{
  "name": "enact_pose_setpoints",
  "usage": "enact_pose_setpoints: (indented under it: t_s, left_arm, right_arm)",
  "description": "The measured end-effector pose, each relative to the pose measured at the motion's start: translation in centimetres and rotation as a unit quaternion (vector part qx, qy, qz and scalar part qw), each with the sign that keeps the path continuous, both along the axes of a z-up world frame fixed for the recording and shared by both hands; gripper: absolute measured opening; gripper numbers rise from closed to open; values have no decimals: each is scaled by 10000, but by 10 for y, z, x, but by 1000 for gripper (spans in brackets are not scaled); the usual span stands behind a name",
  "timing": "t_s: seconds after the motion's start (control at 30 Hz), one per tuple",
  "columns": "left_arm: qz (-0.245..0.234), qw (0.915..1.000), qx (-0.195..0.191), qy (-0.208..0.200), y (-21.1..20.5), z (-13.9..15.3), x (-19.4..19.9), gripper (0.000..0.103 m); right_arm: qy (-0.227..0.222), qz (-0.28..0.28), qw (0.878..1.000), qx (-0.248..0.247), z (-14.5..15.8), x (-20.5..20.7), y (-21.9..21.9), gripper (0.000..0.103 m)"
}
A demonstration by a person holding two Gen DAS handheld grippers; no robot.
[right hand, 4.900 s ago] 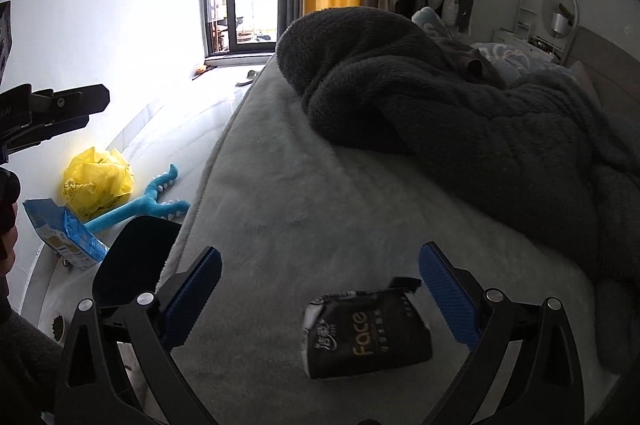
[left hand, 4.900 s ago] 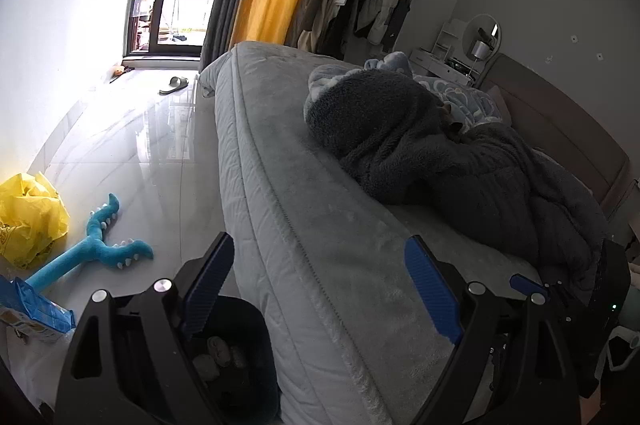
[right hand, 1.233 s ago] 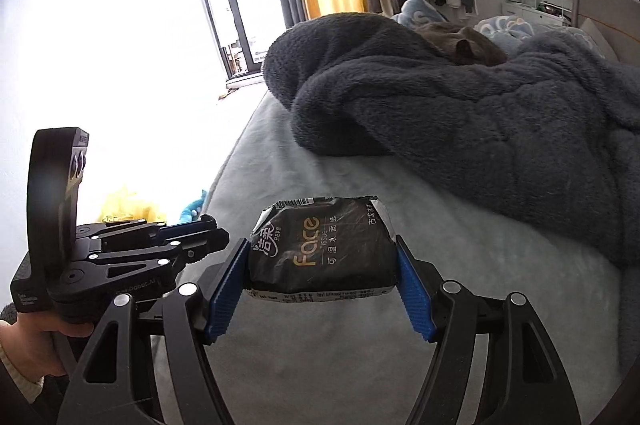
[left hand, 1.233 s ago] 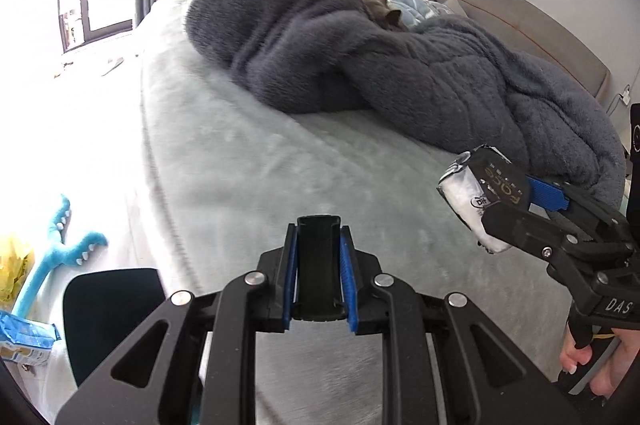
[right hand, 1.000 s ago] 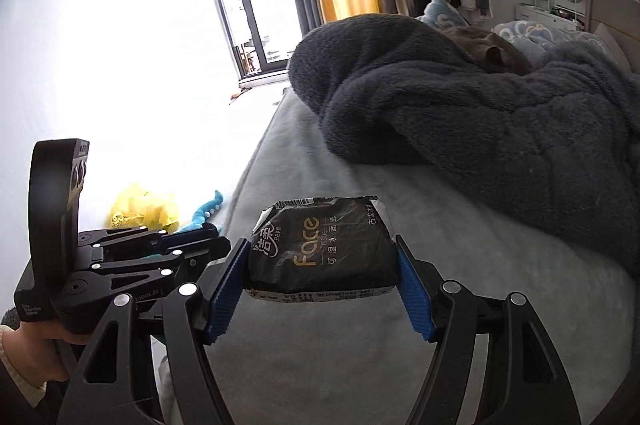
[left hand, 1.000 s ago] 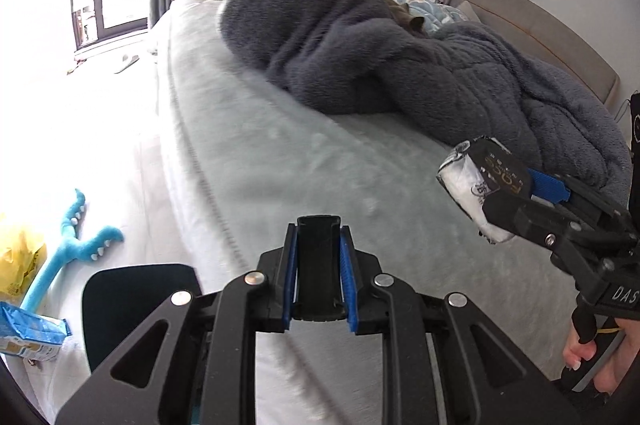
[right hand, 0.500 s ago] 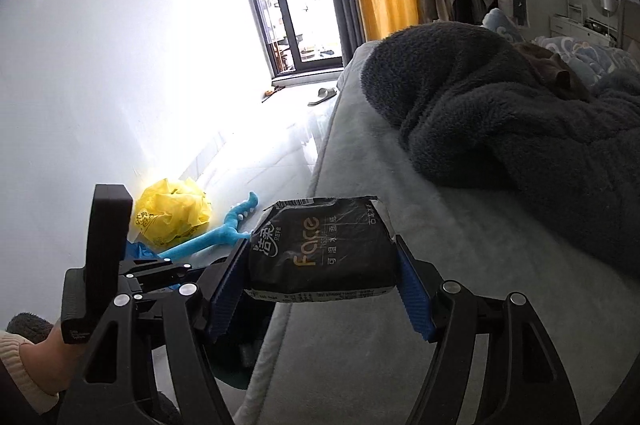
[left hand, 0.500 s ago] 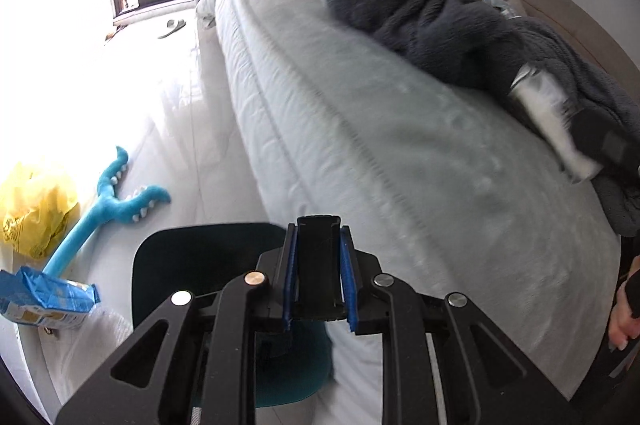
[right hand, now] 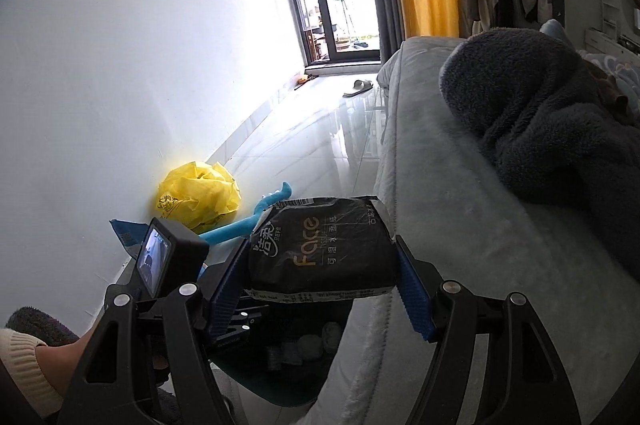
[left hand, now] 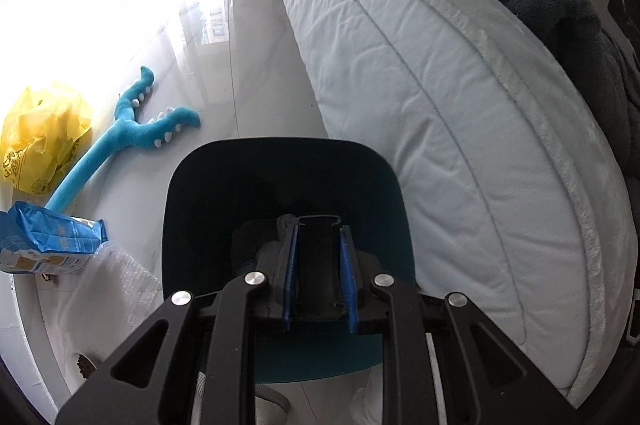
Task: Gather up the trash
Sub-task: 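Carry the clip over the bin and open the left gripper, then lower the Face wipes packet into the bin and open the right gripper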
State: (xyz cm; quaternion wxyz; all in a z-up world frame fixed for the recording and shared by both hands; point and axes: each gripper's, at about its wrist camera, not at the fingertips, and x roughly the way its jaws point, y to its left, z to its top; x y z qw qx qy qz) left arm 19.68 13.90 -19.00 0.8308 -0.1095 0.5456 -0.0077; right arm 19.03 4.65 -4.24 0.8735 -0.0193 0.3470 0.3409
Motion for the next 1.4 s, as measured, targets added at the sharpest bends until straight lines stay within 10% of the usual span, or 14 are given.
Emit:
enact_pose_setpoints:
  t_s: [0.4,0.63,1.4]
  left_arm:
    - [119,9953,-509,819,29,-41,-8,22]
    - [205,9937,-605,922,44,-45,-18,55]
    - [900,9950,69,-434,114,30,-52,73]
  right_arm:
    - [133,238,9995,-138,-12,0,36,71]
    - [299,361,9987,-214,-24,3,56,71]
    - [1299,522,9882,-621,-102,16,118,71]
